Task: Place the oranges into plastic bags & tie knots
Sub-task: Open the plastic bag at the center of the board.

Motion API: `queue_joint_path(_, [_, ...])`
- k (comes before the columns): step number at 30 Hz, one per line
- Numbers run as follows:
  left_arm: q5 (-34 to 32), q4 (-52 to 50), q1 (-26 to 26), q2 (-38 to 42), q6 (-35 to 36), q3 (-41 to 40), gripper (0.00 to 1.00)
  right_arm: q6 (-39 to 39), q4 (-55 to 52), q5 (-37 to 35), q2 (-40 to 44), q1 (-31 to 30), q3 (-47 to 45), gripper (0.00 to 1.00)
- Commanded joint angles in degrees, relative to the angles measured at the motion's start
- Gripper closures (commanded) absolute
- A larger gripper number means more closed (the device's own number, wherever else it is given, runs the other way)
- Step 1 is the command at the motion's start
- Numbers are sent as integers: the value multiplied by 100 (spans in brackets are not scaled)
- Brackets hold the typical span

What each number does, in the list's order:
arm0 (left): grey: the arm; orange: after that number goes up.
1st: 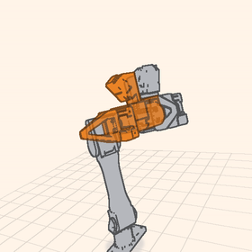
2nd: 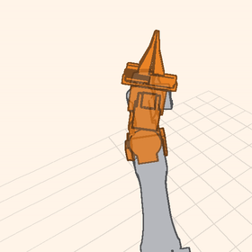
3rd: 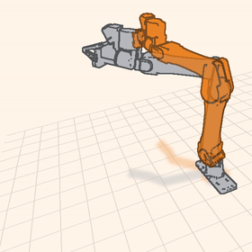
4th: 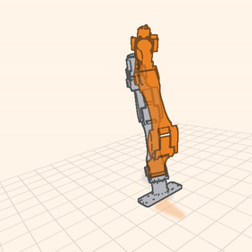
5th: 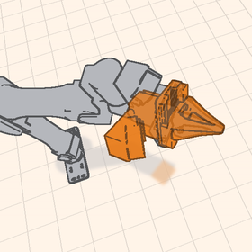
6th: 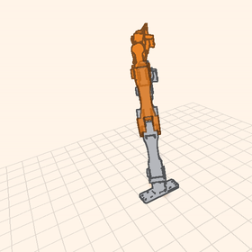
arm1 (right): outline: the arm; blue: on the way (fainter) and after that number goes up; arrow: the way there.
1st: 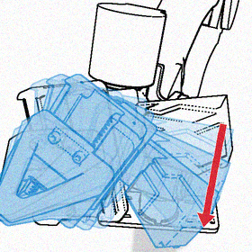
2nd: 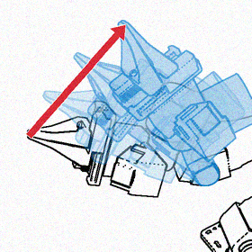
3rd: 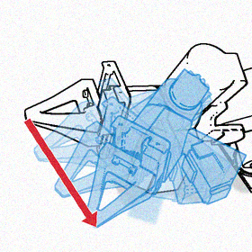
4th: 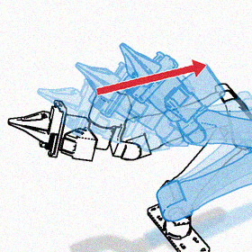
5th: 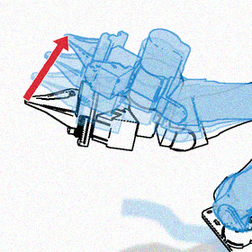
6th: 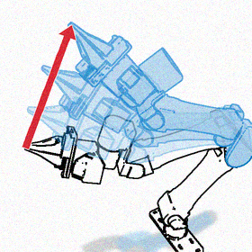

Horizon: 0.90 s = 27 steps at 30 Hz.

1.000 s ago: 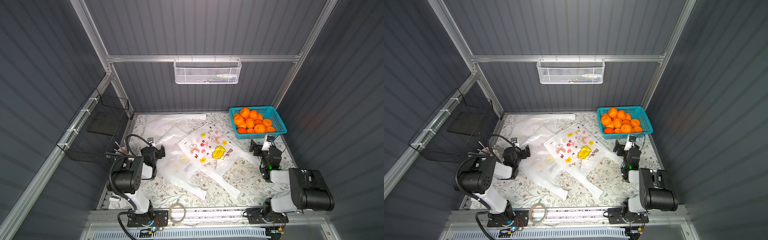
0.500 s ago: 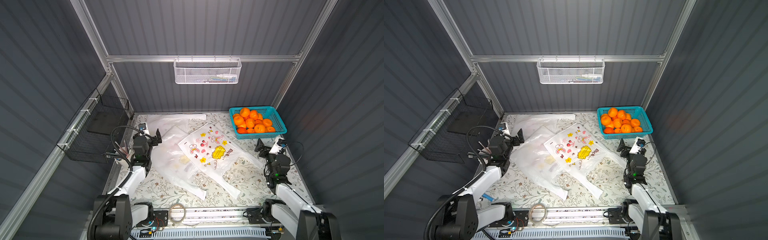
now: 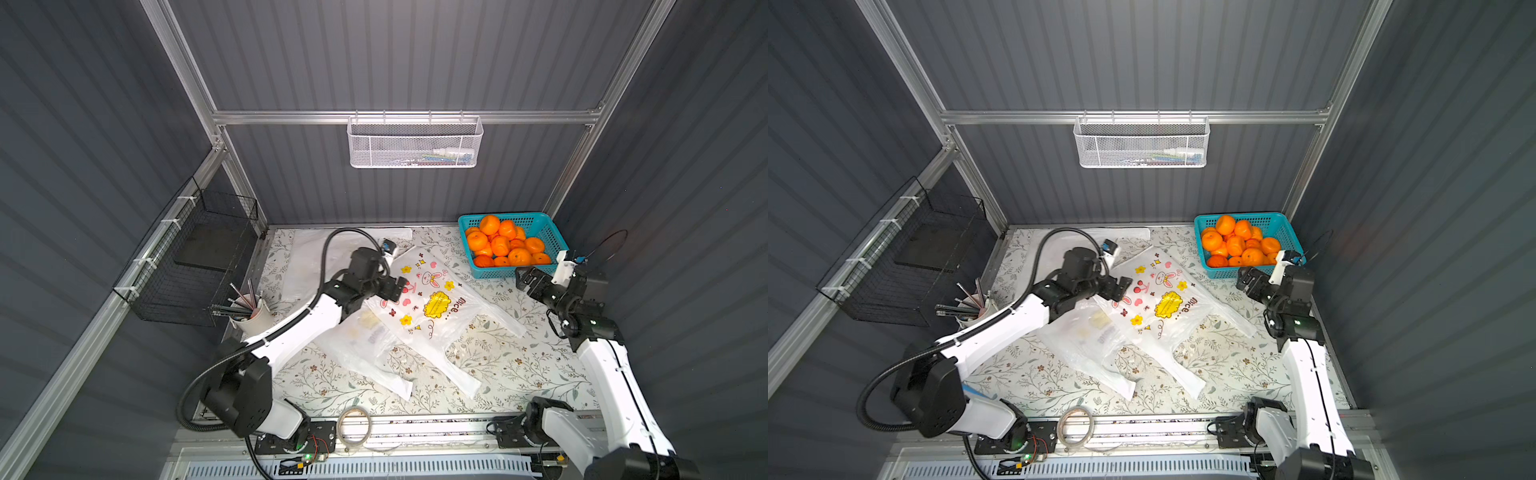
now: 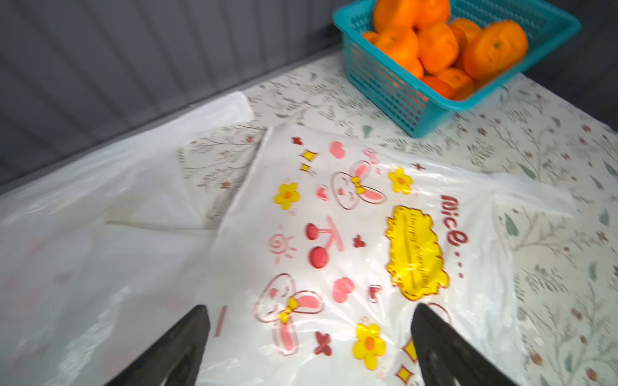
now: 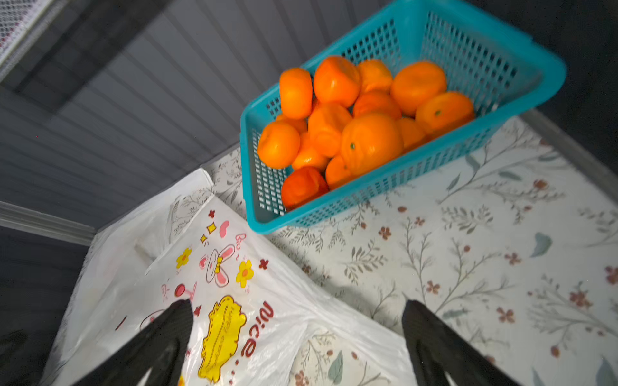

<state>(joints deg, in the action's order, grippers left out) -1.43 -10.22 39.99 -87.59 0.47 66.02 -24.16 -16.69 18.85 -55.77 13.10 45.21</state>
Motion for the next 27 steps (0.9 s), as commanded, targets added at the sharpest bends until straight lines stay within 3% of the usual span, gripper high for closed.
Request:
queue_joint_path(1, [137, -581, 561, -487, 112, 503, 4, -424, -598, 1088, -228, 445, 46, 1])
queue_joint_path(6, [-96, -812, 1255, -1463, 184, 1251, 3, -953, 49, 1659, -512, 1010, -195, 1])
queue_joint_path(14, [-677, -1685, 1885, -3021, 397, 2810, 1, -1158, 395, 1680, -668, 1098, -432, 1])
queue_joint_path(20, [-789, -2048, 1986, -3772, 326, 3530, 1, -1145, 504, 1554, -655, 1118, -532, 1])
queue_joint_path(27, [-1426, -2252, 1995, -4296, 328, 3988, 3, -1145, 566, 1551, -677, 1115, -586, 1])
